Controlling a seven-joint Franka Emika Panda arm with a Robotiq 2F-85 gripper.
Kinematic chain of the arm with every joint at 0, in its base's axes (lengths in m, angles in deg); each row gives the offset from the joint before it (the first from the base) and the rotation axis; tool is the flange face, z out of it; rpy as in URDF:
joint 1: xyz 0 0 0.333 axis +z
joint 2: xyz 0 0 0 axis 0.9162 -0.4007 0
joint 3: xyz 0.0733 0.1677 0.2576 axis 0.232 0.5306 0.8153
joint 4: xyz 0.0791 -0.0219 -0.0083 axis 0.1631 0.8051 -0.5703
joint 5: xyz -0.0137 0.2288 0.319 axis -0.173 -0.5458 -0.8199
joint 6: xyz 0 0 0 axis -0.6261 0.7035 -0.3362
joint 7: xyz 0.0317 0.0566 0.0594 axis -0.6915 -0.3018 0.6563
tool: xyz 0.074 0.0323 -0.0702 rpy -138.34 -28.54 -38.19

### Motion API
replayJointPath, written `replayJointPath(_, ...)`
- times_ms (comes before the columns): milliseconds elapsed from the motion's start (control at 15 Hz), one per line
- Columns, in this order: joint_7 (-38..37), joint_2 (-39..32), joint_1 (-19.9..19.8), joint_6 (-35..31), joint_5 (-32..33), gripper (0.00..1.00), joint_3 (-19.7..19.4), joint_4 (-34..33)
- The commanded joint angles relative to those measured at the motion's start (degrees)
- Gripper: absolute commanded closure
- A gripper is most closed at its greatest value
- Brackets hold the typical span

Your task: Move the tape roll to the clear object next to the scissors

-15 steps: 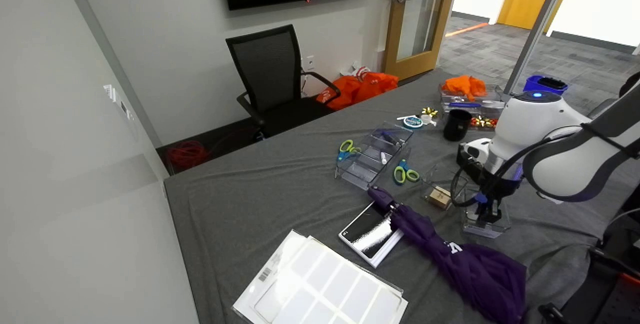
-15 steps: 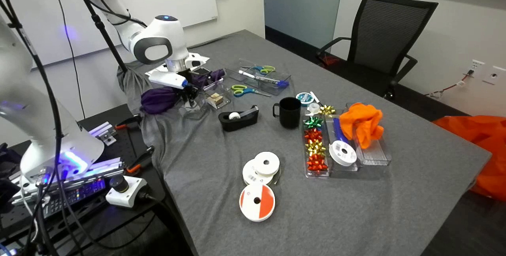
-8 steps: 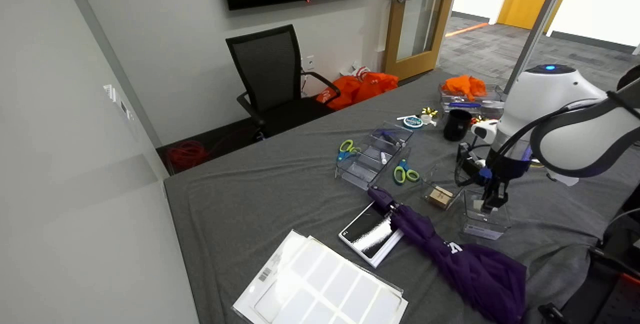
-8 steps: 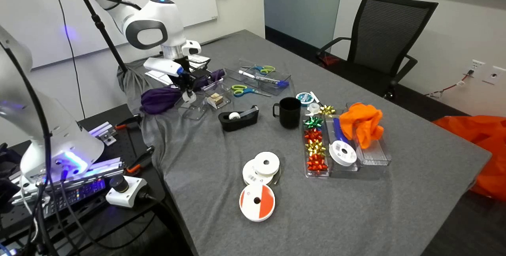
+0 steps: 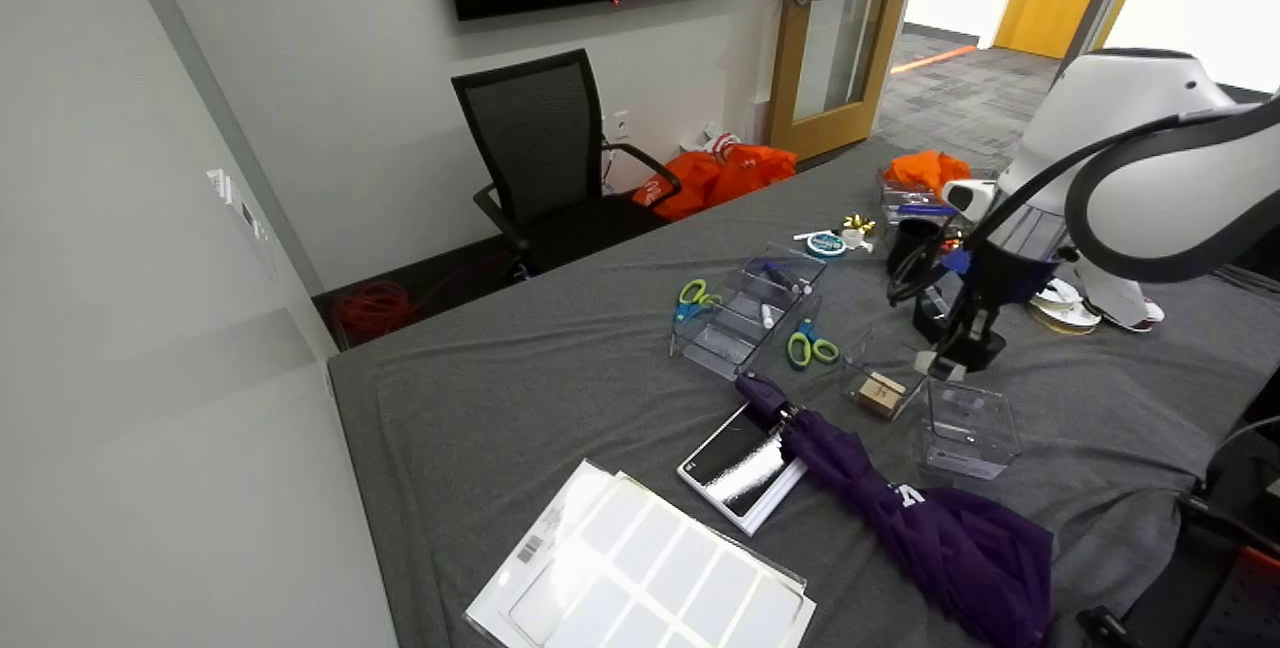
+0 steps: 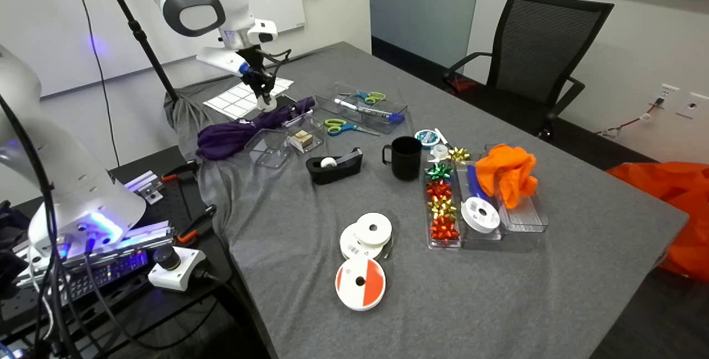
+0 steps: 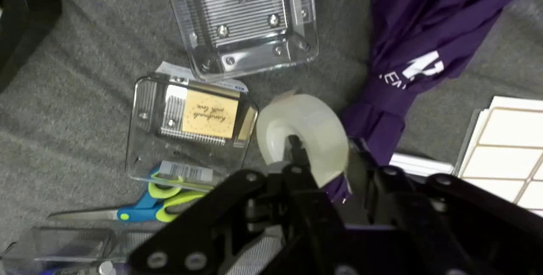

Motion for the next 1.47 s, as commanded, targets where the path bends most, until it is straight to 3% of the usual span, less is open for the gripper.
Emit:
replayJointPath(0,-2.9,-0.9,2.2,0.2,-1.8,0.93,-2.4,-3.9)
replayJointPath(267,-6.1,-2.5,2.8,-1.9,-2.9,0.93,-3.4,-7.7)
replayJointPath(600,-5.2,-7.0,3.9,-8.7,-12.5,0.93,-2.7,-12.2)
replayJointPath(1000,-5.3,-18.6,3.1,-20.1,-18.0,0.93,-1.7,-21.6)
replayJointPath(1400,-3.9,-31.3,0.6,-20.6,-24.7,0.93,2.0,-33.2)
